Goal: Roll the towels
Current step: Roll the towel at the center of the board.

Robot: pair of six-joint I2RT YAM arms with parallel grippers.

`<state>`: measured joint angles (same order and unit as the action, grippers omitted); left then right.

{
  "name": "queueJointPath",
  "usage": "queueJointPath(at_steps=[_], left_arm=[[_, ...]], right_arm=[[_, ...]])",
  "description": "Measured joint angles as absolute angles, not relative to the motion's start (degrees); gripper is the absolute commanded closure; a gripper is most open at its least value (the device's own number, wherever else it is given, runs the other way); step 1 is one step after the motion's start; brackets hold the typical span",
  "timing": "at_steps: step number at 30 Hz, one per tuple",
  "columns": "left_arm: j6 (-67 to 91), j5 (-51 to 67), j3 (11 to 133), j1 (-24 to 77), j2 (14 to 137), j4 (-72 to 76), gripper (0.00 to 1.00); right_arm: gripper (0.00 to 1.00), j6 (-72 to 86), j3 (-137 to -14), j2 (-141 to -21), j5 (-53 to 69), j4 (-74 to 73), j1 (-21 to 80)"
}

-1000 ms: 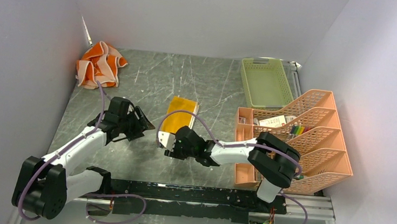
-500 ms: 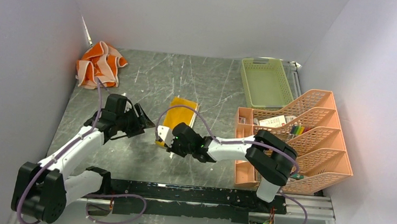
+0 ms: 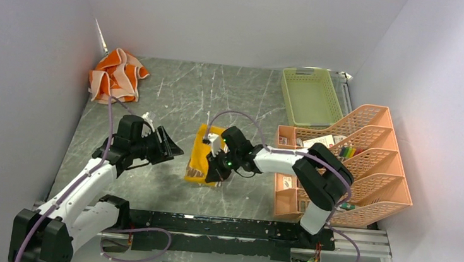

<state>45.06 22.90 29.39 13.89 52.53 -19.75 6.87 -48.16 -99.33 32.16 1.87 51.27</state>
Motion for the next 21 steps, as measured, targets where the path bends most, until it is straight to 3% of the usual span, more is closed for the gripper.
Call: queueJointPath(at_steps=[5,15,21], left_arm=[[44.71,26.59,29.28,13.89,52.34,-18.57,0.43],[41.78,31.97,29.32,13.91,53.10,-16.03,0.45],[43.38,36.91,28.97,13.98,60.01,-6.57,0.76]], right_arm=[[1.00,12.71,-50.63,-103.63,39.24,1.02,46.17],[1.00,17.74,-54.11,-109.45,50.04,-0.73,41.08],[1.00,13.72,-58.11,-109.40,50.68,-5.41,40.93]])
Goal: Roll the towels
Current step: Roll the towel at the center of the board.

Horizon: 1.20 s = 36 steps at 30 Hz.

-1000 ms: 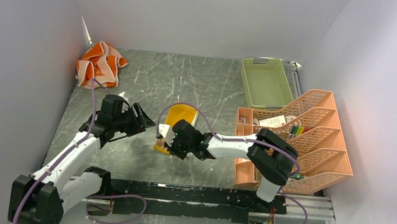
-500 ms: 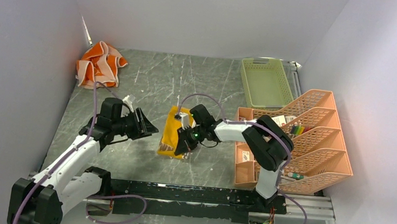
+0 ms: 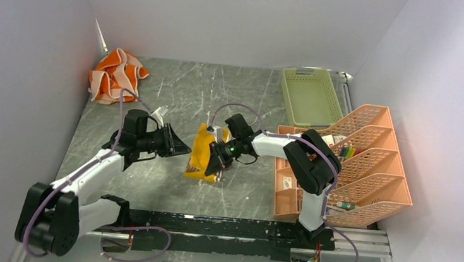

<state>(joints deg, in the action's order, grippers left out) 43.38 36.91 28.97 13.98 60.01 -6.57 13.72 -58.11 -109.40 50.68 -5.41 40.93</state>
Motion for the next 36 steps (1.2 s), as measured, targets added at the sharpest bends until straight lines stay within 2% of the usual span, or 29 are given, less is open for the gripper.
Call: queueJointPath(at_steps=[8,15,25,32,36], left_arm=[[42.94,43.57,30.46,19.81,74.13,5.10,0.93],[42.41,43.48,32.36,25.78,83.57,9.85,0.93],[43.90,36.03,23.29,25.78,86.46,14.37,0.93],[48.62,41.36,22.37,25.63,95.72,28.47,0.93],[49.50,42.09,22.70,25.50,96.33,29.50,0.93]], right_arm=[[1.00,12.60,-58.28,-109.40,50.87,-6.46,40.93],[1.00,12.12,-58.19,-109.03,50.81,-7.09,40.91],[1.00,11.60,-56.01,-105.56,51.53,-7.86,40.82],[1.00,11.31,-56.01,-104.86,53.01,-8.16,40.77],[1.00,11.49,-56.01,-104.92,53.87,-7.84,40.56]])
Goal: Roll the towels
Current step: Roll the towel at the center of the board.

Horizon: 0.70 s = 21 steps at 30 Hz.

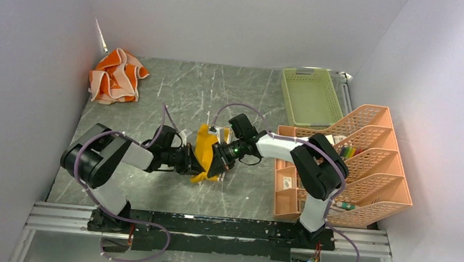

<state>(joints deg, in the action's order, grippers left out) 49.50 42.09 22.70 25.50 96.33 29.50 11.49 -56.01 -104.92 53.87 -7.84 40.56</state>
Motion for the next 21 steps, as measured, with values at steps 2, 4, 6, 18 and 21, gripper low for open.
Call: queueJointPath(at_steps=[2,4,6,18,21], left_arm=[[48.56,40.60,24.32,25.21,94.41,24.58,0.93],[46.68,37.74,26.87,24.51,91.29,17.91,0.93],[44.21,34.44,30.85,22.61,87.22,10.41,0.93],[31.42,32.10,43.68,17.04,69.84,-11.46,0.93],[31.24,35.14,38.35,17.93,66.98,-11.97,0.93]], right_arm=[[1.00,11.66,-56.03,-105.34,54.85,-7.25,40.45],[1.00,11.62,-56.16,-106.17,56.01,-7.20,40.25],[1.00,11.31,-56.23,-107.37,56.90,-7.70,40.10],[1.00,20.69,-54.35,-110.83,63.35,0.49,37.60],[1.00,24.86,-54.17,-112.73,63.77,3.46,36.51]])
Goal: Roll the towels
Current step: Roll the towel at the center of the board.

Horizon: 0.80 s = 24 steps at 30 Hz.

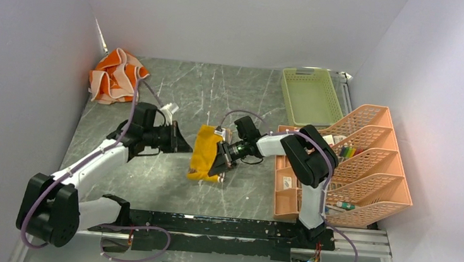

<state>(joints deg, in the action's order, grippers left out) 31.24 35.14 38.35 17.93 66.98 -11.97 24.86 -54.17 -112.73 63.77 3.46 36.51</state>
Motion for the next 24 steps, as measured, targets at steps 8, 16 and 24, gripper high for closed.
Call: queueJointPath(at_steps=[8,16,24], left_arm=[[34.00,37.15,31.62,27.59,65.28,-9.10,0.93],[39.46,33.50,29.34,31.03,71.72,1.08,0.93],[42.96,29.76,29.26,31.11,78.30,7.68,0.93]], right_arm=[[1.00,31.48,-53.91,-118.10,64.34,7.46,32.12],[1.00,32.27,-54.70,-119.42,65.01,6.90,31.44],[1.00,30.37,-55.94,-119.55,64.55,3.86,31.46]])
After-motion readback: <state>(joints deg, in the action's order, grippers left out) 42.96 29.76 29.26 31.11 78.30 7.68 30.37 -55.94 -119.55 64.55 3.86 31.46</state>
